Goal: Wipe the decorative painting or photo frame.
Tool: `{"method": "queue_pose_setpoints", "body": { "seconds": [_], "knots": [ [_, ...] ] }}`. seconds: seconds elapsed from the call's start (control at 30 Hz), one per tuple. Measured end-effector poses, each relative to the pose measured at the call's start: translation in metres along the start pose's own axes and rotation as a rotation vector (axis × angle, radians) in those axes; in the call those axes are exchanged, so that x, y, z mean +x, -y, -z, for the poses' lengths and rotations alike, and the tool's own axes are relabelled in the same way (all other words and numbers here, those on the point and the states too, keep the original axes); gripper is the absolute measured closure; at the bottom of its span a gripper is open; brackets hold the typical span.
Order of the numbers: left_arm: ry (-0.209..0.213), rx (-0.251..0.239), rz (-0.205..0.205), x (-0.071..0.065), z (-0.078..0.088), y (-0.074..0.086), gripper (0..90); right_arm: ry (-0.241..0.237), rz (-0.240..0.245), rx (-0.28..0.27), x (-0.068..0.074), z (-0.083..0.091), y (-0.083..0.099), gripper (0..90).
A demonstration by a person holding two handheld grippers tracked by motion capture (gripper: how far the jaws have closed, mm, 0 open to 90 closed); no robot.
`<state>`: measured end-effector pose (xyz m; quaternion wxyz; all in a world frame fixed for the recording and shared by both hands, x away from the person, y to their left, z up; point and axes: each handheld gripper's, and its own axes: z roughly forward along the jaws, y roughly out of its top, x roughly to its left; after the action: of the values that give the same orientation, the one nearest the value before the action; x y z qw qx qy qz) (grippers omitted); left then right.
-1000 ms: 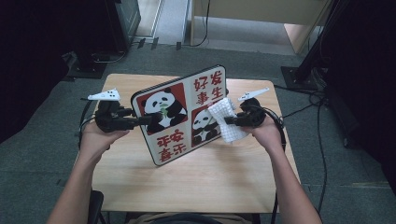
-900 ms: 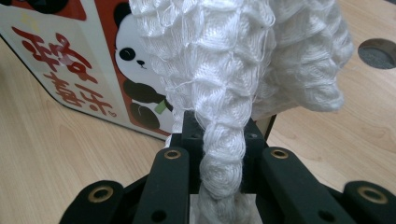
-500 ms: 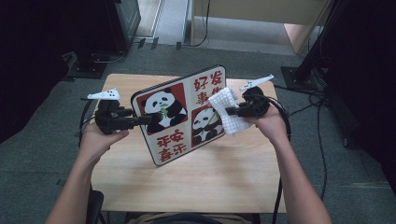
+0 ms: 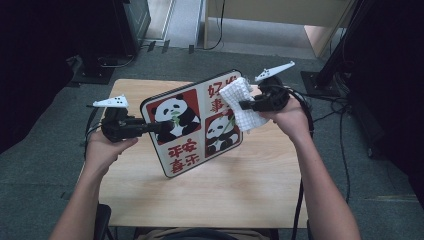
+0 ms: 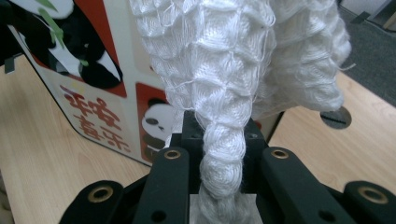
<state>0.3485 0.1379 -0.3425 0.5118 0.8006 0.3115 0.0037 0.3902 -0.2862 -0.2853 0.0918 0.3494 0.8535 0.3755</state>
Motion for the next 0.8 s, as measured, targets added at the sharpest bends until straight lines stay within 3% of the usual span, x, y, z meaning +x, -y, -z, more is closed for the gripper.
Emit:
{"method": "queue_pose_setpoints", "body": {
  "seconds": [0.3,0.33,0.37,0.43,0.47,0.53,0.73,0.8],
  "knots": [
    [-0.003,0.007,0.007,-0.002,-0.001,-0.002,71.1,-0.006,0.031,-0.014,0.013,0.007,-0.038,78.7],
    [-0.020,0.003,-0.007,-0.003,-0.001,-0.002,70.9,-0.005,0.037,-0.018,0.014,0.008,-0.041,78.7],
    [-0.065,-0.005,-0.053,-0.008,-0.002,-0.001,70.9,-0.005,0.037,-0.024,0.017,0.010,-0.048,78.7],
    [-0.072,-0.008,-0.060,-0.009,-0.002,-0.001,71.0,-0.004,0.040,-0.027,0.019,0.012,-0.051,78.7],
    [-0.021,-0.001,-0.019,-0.003,-0.002,-0.003,74.2,-0.005,0.041,-0.029,0.021,0.013,-0.058,78.7],
    [0.021,0.001,0.011,0.002,-0.001,-0.003,76.7,-0.004,0.042,-0.026,0.023,0.014,-0.063,78.7],
    [0.013,-0.003,-0.009,0.003,-0.002,-0.003,77.1,-0.004,0.049,-0.027,0.026,0.007,-0.073,78.7],
    [0.022,-0.007,0.000,0.004,-0.002,-0.003,77.2,-0.004,0.053,-0.015,0.026,0.003,-0.074,78.7]
  ]
}}
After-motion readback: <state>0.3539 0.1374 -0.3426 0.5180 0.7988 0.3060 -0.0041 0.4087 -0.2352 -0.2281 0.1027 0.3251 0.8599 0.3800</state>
